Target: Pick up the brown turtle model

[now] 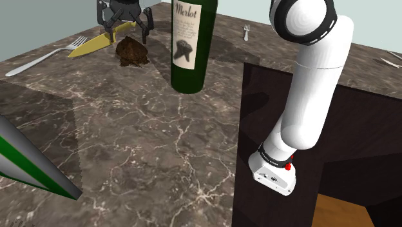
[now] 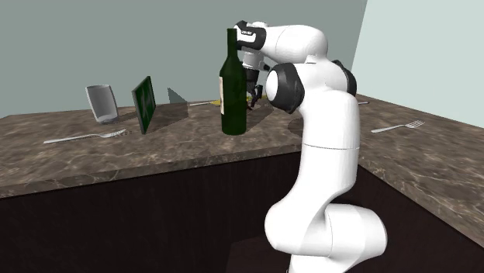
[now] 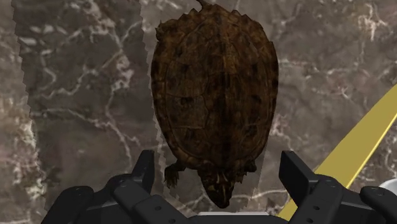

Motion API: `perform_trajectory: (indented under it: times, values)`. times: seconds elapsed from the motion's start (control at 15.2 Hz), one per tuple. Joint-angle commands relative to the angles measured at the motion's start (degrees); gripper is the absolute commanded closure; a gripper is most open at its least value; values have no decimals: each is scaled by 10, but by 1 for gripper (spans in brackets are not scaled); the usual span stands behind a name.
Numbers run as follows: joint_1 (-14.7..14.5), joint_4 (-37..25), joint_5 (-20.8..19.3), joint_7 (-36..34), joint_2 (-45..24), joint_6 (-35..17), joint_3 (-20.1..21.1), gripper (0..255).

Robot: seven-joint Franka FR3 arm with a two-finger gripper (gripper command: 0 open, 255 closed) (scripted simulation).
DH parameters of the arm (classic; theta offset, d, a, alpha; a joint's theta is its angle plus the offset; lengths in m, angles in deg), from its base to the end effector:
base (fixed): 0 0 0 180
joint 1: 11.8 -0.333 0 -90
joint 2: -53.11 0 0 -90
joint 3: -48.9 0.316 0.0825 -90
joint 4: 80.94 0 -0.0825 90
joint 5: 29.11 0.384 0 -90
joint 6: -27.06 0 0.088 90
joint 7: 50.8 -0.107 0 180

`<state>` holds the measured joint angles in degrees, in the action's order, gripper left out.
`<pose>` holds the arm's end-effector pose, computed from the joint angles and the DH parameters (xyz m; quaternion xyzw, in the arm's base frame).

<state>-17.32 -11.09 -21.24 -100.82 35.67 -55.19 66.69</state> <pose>0.5831 0.2324 0.6061 -0.9664 0.2276 0.0970 0.0701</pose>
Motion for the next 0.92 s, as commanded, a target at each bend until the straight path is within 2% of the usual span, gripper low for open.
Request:
perform_trajectory:
  times: [0.0, 0.07, 0.66, 0.86]
  values:
    - [1, 7, 0, 2, 1, -6, 0, 0]
    - [1, 4, 0, 2, 0, -4, 0, 255]
    - [1, 7, 0, 2, 1, -6, 0, 255]
    - [-3, -34, -3, -5, -11, 23, 0, 255]
